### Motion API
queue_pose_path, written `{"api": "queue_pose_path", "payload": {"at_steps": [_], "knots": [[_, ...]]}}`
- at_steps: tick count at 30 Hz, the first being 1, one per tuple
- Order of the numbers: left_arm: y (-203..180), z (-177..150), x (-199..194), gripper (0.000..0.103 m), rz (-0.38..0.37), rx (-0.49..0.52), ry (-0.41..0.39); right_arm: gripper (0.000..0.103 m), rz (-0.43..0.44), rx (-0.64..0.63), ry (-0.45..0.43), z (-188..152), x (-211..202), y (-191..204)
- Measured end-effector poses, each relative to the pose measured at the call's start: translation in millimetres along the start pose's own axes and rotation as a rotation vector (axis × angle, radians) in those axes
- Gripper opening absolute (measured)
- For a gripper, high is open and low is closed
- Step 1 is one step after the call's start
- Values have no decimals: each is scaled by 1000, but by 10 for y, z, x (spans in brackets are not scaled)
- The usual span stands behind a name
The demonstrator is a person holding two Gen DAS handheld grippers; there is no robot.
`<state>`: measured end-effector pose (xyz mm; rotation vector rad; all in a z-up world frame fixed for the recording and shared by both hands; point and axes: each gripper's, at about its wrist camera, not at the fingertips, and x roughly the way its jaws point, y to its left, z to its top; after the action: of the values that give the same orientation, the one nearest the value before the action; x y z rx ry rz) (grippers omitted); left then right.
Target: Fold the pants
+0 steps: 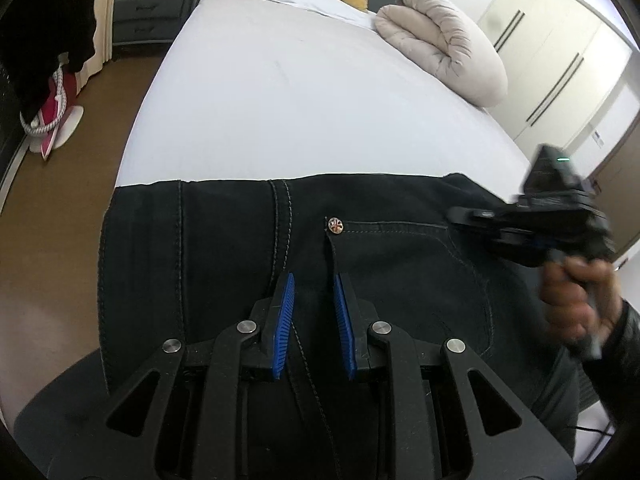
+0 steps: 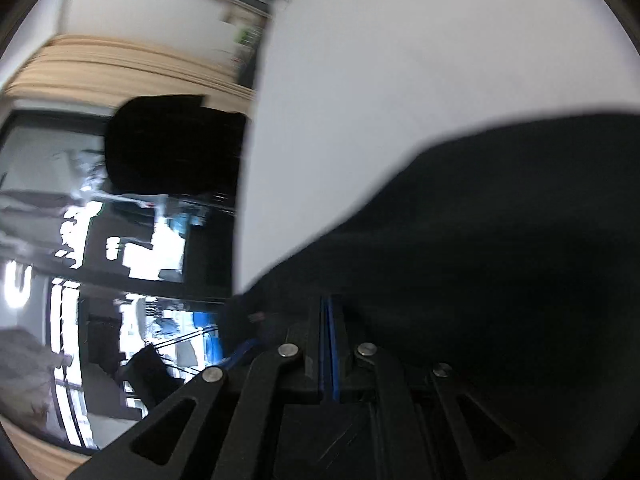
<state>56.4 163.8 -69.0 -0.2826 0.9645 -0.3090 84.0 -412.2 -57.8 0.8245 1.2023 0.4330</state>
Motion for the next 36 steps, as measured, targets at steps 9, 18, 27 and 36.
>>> {"api": "queue_pose_path", "payload": {"at_steps": [9,18,27,36], "knots": [[-121,42,67,20,19,-4,0,1,-151,374,-568,96,-2118,-1439],[-1209,180,58,20,-5,140,15,35,83,85,-351,-714,-1760,-608],[-1643,-41,578,20,-29,212,158,0,14,269,-554,-183,-2328,-1759],[-1544,-106,592,20,-64,158,152,67,-315,312,-905,-688,-4076,-2009]]}}
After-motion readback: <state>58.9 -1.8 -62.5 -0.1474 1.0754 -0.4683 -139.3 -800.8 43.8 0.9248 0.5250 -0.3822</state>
